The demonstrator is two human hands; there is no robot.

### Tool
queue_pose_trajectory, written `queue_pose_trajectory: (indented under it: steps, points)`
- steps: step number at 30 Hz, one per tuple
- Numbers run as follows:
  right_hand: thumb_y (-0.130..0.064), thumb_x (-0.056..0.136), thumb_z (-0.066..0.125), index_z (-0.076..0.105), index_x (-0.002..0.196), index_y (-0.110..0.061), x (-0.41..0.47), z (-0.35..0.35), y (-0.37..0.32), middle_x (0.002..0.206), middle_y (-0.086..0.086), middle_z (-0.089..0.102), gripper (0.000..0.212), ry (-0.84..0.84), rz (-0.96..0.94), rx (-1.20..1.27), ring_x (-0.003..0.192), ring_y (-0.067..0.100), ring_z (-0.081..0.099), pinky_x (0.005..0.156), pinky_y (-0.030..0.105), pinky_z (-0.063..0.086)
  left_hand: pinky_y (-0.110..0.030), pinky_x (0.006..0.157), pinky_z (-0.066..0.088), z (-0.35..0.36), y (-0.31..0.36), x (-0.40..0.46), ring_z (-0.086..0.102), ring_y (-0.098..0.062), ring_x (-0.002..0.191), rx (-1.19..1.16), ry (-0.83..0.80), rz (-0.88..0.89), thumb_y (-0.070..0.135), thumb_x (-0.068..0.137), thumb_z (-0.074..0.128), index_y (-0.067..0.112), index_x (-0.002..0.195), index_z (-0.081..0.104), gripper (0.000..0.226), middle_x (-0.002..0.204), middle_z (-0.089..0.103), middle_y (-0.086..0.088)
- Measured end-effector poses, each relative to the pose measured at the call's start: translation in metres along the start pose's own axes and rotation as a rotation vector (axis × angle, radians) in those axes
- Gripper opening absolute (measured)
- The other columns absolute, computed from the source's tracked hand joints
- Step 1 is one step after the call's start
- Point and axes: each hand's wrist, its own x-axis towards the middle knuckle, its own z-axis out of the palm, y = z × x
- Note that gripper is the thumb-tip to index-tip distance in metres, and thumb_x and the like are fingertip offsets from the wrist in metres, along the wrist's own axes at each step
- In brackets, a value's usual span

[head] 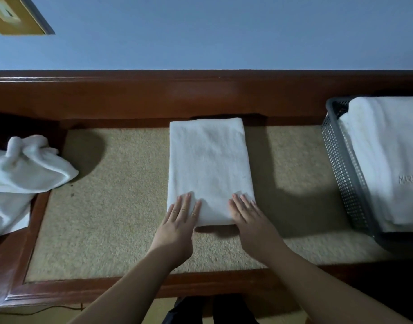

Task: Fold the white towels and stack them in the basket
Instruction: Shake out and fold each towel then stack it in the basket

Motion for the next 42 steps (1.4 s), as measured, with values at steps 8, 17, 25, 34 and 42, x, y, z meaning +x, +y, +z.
queue_pose_trajectory:
  steps: [8,17,25,34,42]
  points:
    - [-0.004,0.098,0.043,0.023,0.157,0.013,0.024,0.002,-0.011,0.162,0.033,0.029,0.064,-0.026,0.097,-0.154,0.153,0.043,0.03,0.121,0.053,0.036,-0.048,0.11,0.043,0.005,-0.005,0.017,0.043,-0.045,0.144,0.127,0.148,0.05,-0.004,0.073,0.083,0.006,0.161,0.036,0.1,0.161,0.037,-0.028]
    - [-0.003,0.074,0.072,0.064,0.121,-0.005,0.031,-0.092,-0.016,0.113,0.014,0.071,0.047,-0.068,0.097,-0.123,0.088,0.032,0.072,0.062,0.038,0.055,-0.043,0.101,0.056,-0.071,-0.002,0.011,0.049,-0.03,0.145,0.125,0.099,0.03,0.016,0.098,0.065,0.029,0.163,0.03,0.075,0.166,0.037,-0.01]
    - [-0.039,0.083,0.07,0.059,0.109,-0.031,-0.012,-0.288,-0.011,0.104,-0.008,0.056,0.029,-0.098,0.029,-0.069,0.087,0.019,0.065,0.071,0.039,0.054,-0.03,0.062,0.042,-0.244,0.045,-0.037,0.059,-0.015,0.079,0.093,0.073,0.064,0.034,0.092,0.061,0.036,0.125,0.038,0.04,0.101,0.065,0.009]
    - [-0.041,0.069,0.07,0.059,0.1,-0.044,-0.03,-0.356,0.016,0.101,-0.019,0.066,0.032,-0.291,0.117,0.373,0.085,0.006,0.069,0.074,0.038,0.061,-0.018,0.062,0.047,-0.311,0.051,-0.042,0.067,0.001,0.077,-0.287,-0.124,0.096,0.031,0.08,0.073,0.045,0.102,0.064,0.028,0.088,0.072,0.017]
    - [-0.022,0.082,0.081,0.057,0.117,-0.046,0.042,-0.258,0.059,0.111,-0.009,0.068,0.049,-0.456,0.188,0.518,0.093,0.011,0.069,0.076,0.034,0.063,-0.018,0.067,0.049,-0.23,0.014,0.042,0.069,0.003,0.078,-0.389,-0.298,-0.015,0.032,0.079,0.077,0.045,0.104,0.069,0.029,0.09,0.075,0.018]
